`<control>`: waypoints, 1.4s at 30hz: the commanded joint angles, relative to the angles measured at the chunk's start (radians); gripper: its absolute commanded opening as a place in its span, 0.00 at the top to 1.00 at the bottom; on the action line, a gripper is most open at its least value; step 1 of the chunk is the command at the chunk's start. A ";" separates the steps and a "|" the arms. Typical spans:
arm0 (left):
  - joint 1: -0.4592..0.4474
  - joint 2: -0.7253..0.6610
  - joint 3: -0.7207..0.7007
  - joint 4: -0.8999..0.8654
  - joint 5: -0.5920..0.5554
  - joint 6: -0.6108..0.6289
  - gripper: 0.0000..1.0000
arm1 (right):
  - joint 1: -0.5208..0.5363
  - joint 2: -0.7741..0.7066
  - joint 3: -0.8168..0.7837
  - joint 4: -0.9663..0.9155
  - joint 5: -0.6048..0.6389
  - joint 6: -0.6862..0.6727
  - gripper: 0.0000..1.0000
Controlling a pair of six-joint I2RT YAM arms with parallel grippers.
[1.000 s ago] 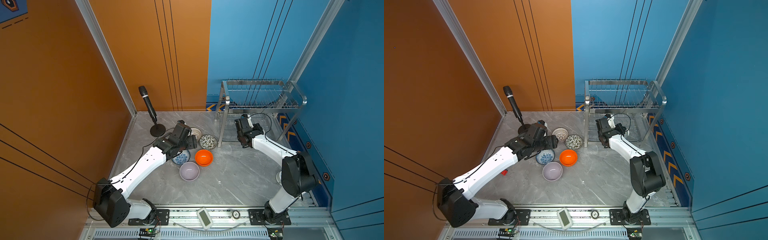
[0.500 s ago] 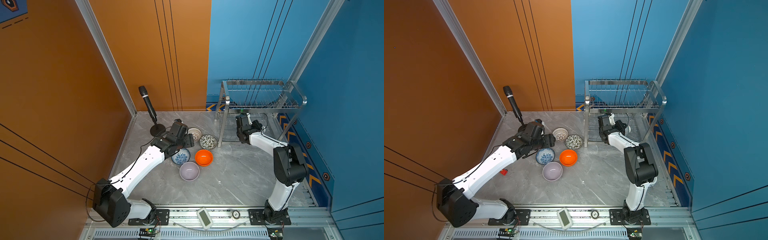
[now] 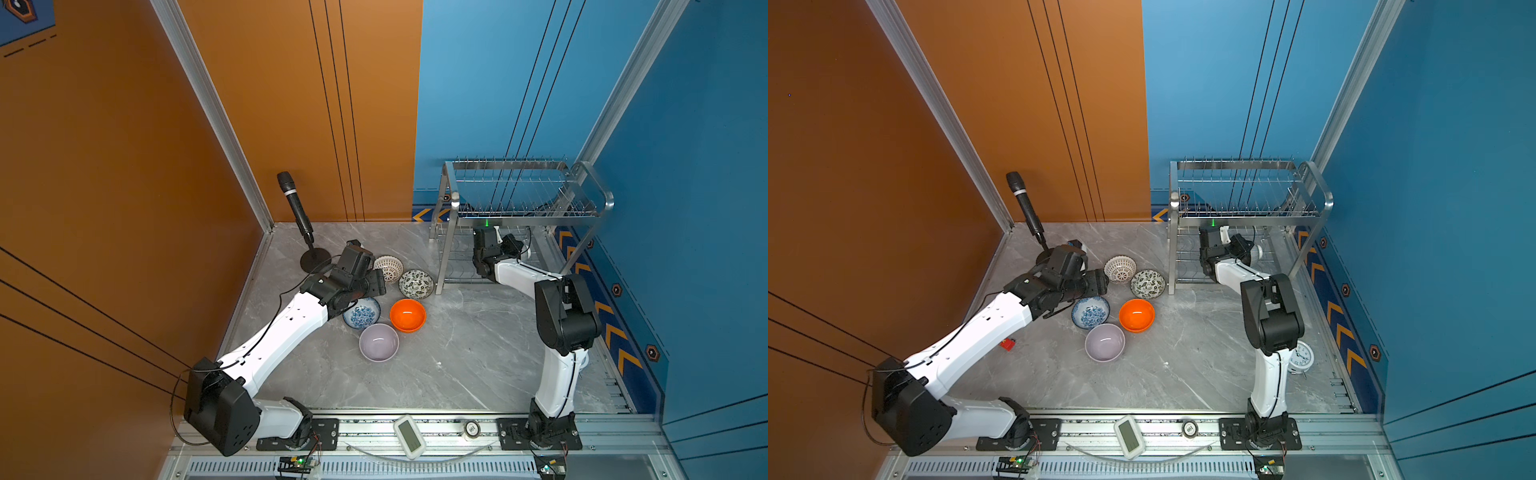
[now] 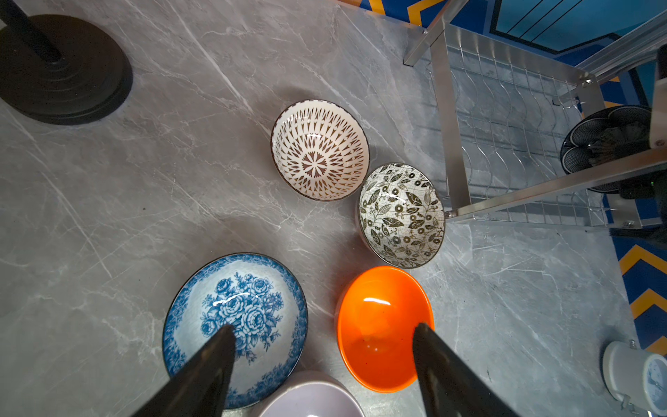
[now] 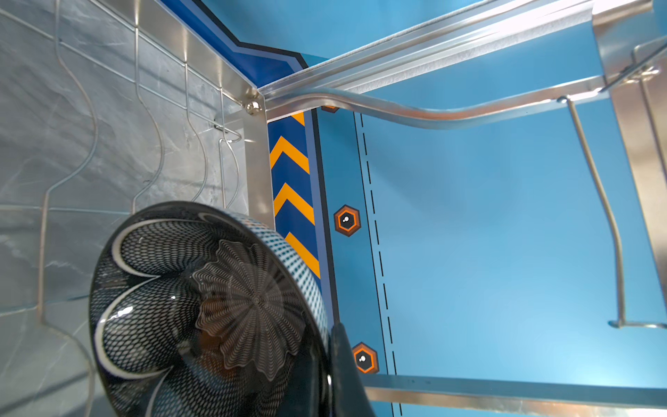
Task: Load bowls into a dish rack
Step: Place the bowl in the dish rack.
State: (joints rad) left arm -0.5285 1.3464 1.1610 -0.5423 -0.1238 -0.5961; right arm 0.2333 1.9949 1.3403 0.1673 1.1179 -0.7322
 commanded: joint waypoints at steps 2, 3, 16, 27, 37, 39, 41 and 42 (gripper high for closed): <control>0.007 -0.008 -0.019 -0.017 -0.006 -0.003 0.22 | -0.015 0.050 0.052 0.173 0.039 -0.112 1.00; 0.007 -0.005 -0.020 -0.018 -0.006 -0.004 0.22 | -0.018 0.066 0.059 0.209 0.041 -0.140 1.00; 0.000 0.075 -0.013 0.030 0.003 -0.005 0.22 | -0.048 0.201 0.193 0.337 0.027 -0.241 1.00; -0.031 0.103 -0.014 0.041 -0.032 -0.027 0.22 | -0.078 0.291 0.271 0.524 0.017 -0.395 1.00; -0.041 0.111 -0.024 0.044 -0.052 -0.035 0.22 | -0.094 0.365 0.378 0.564 0.014 -0.437 1.00; -0.044 0.117 -0.022 0.045 -0.055 -0.035 0.22 | -0.097 0.379 0.395 0.580 0.011 -0.453 1.00; -0.048 0.121 -0.020 0.044 -0.059 -0.035 0.22 | -0.100 0.389 0.404 0.584 0.014 -0.461 1.00; -0.048 0.122 -0.020 0.044 -0.060 -0.035 0.22 | -0.103 0.390 0.404 0.587 0.013 -0.465 1.00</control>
State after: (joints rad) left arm -0.5659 1.4559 1.1496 -0.5083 -0.1577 -0.6228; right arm 0.1406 2.3829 1.7042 0.6750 1.1263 -1.1721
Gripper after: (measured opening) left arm 0.782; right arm 0.066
